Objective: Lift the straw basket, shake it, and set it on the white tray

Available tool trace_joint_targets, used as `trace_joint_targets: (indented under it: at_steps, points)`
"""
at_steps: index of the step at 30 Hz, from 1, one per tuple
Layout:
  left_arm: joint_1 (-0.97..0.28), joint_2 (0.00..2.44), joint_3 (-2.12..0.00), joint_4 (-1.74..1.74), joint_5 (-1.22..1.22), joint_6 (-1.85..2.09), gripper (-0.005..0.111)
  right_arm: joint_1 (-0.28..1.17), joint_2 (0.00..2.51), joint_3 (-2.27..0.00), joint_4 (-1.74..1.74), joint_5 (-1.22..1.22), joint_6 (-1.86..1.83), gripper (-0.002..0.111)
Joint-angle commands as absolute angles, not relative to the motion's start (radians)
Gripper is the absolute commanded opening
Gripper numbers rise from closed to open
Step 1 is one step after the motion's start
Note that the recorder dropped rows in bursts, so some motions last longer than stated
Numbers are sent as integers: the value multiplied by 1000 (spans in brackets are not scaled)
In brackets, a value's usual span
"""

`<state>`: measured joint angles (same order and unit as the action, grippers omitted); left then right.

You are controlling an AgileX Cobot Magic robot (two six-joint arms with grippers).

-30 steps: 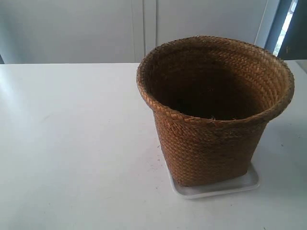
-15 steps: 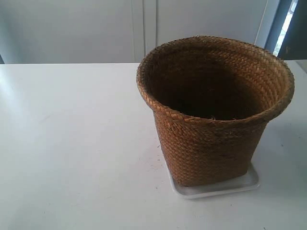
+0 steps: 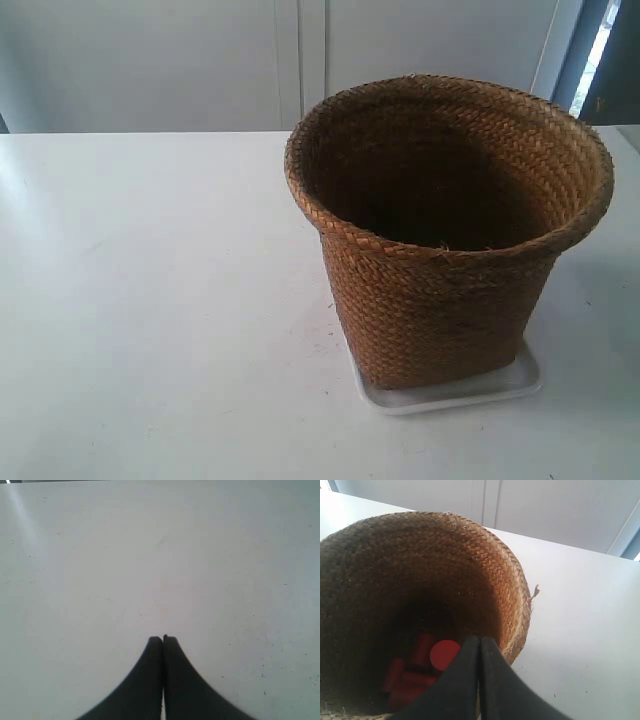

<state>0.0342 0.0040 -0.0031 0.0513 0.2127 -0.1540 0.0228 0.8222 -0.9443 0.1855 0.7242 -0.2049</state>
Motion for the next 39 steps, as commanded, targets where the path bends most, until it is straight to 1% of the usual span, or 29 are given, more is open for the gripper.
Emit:
trace_joint_targets:
  at_steps: [1, 16, 22, 25, 28, 31, 32, 36, 39]
  points:
    - [35, 0, 0, 56, 208, -156, 0, 19, 818, -936, 190, 709, -204, 0]
    - [35, 0, 0, 56, 208, -156, 0, 19, 816, -936, 190, 711, -204, 0]
    - [35, 0, 0, 56, 208, -156, 0, 19, 745, -931, 175, 702, -217, 0]
    - [35, 0, 0, 56, 208, -156, 0, 19, 674, -893, 175, 695, -252, 0]
    - [35, 0, 0, 56, 208, -156, 0, 19, 595, -810, 162, 657, -261, 0]
    - [35, 0, 0, 56, 208, -156, 0, 19, 508, -698, 157, 563, -264, 0]
    - [35, 0, 0, 56, 208, -156, 0, 19, 452, -620, 157, 489, -264, 0]
    - [35, 0, 0, 56, 208, -156, 0, 19, 284, -377, 148, 322, -264, 0]
    - [35, 0, 0, 56, 208, -156, 0, 19, 205, -242, 148, 192, -264, 0]
